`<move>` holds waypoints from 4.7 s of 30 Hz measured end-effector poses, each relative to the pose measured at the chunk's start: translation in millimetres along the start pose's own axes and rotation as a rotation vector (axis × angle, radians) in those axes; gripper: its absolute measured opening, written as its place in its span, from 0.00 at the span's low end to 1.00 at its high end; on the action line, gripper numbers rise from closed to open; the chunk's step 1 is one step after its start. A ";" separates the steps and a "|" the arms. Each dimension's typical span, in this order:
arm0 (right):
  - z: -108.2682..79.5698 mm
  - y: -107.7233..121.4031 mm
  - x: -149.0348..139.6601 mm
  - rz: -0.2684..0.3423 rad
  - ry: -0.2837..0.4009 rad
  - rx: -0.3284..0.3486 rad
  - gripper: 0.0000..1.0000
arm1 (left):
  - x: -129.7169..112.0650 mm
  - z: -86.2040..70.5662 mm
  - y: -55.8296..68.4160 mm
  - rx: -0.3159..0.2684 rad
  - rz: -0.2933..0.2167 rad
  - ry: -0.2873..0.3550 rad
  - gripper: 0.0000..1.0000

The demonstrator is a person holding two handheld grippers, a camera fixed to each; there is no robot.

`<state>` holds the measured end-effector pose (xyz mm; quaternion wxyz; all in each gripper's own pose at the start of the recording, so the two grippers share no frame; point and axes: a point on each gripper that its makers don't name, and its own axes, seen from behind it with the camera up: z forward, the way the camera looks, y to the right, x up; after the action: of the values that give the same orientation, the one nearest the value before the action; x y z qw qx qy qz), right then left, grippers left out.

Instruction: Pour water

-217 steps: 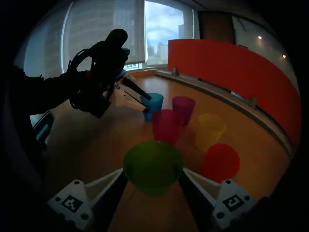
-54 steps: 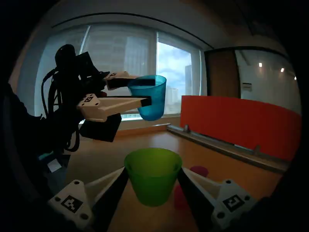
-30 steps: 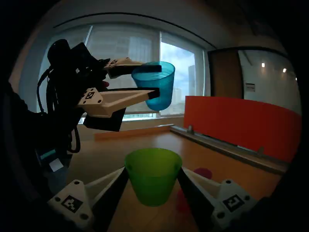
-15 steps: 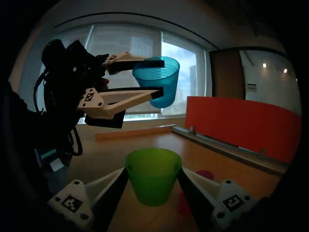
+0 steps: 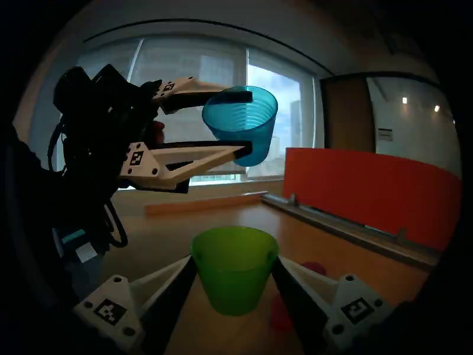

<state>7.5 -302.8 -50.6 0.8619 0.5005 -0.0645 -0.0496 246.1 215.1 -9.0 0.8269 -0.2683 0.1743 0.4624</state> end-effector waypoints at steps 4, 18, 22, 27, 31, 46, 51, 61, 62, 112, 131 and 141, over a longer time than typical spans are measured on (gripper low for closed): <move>0.1 0.5 0.1 -0.001 0.001 -0.001 0.90 | 0.8 0.7 3.1 -0.006 0.017 0.000 0.86; -1.5 2.0 0.5 -0.005 0.000 -0.006 0.90 | 5.3 5.8 5.0 -0.006 0.086 0.003 0.86; -2.4 2.3 0.4 -0.006 0.001 -0.006 0.90 | 7.0 5.5 5.6 -0.006 0.102 0.004 0.86; -4.1 1.5 0.7 -0.006 0.003 -0.004 0.90 | 8.6 5.4 6.0 -0.006 0.119 0.003 0.86; -4.6 1.6 0.7 -0.005 0.003 -0.004 0.90 | 9.5 5.5 6.4 -0.006 0.130 0.003 0.86; -7.2 3.6 2.5 -0.011 0.006 -0.011 0.90 | 12.5 3.9 6.3 -0.003 0.182 -0.001 0.86; -7.7 4.4 2.4 -0.014 0.007 -0.013 0.90 | 14.0 3.9 2.6 0.006 0.203 -0.003 0.86; -8.9 3.2 5.5 -0.023 0.011 -0.015 0.90 | 19.8 4.5 -0.5 0.014 0.257 0.005 0.86; -9.1 3.0 5.9 -0.024 0.011 -0.015 0.90 | 20.4 4.4 -0.6 0.016 0.262 0.006 0.86; -18.2 5.3 6.9 -0.038 0.024 -0.027 0.89 | 33.4 4.5 5.0 0.042 0.506 0.013 0.86; -16.9 6.5 8.3 -0.040 0.024 -0.032 0.89 | 39.3 3.7 4.5 0.054 0.602 0.031 0.86; -17.8 7.5 7.9 -0.040 0.025 -0.033 0.89 | 42.2 4.8 9.4 0.059 0.631 0.036 0.86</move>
<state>18.3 -285.1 -52.4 0.8697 0.4879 -0.0429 -0.0614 259.8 250.4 -30.5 0.6469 -0.1851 0.2770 0.6859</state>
